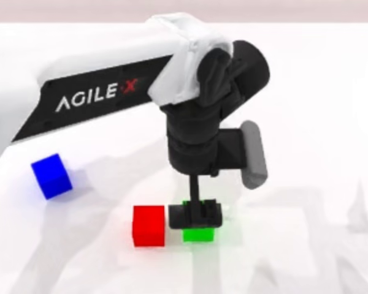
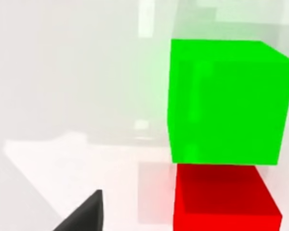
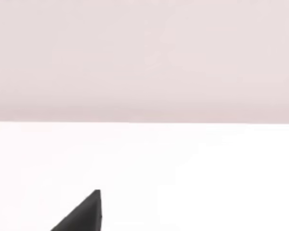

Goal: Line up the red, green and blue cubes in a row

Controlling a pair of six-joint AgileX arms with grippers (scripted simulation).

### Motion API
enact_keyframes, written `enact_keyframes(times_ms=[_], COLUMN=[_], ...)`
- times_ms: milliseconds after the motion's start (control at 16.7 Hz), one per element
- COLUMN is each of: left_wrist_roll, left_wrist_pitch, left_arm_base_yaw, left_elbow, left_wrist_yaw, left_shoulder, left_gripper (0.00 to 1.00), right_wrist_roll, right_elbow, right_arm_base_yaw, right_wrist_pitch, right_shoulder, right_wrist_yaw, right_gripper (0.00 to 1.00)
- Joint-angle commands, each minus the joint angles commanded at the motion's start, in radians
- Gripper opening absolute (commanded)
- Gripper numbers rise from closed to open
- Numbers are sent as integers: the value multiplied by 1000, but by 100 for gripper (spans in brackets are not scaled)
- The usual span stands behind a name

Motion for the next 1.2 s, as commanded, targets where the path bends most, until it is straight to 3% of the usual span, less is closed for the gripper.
enact_keyframes(times_ms=[120,300,840,960,1200], left_wrist_roll=[4,30,158,172,173], left_wrist_pitch=[3,16,77,84,83], left_arm_base_yaw=[15,112,604,647,648], left_elbow=[-5,-36,-185,-201,-200], left_wrist_yaw=[0,1,3,3,3], left_shoulder=[-3,-21,-102,-112,-108], left_gripper=[100,100,100,100,100], right_wrist_roll=[0,0,0,0,0], right_elbow=[0,0,0,0,0], right_arm_base_yaw=[0,0,0,0,0], right_wrist_pitch=[0,0,0,0,0], right_shoulder=[0,0,0,0,0], right_wrist_yaw=[0,0,0,0,0], right_gripper=[100,100,100,100,100])
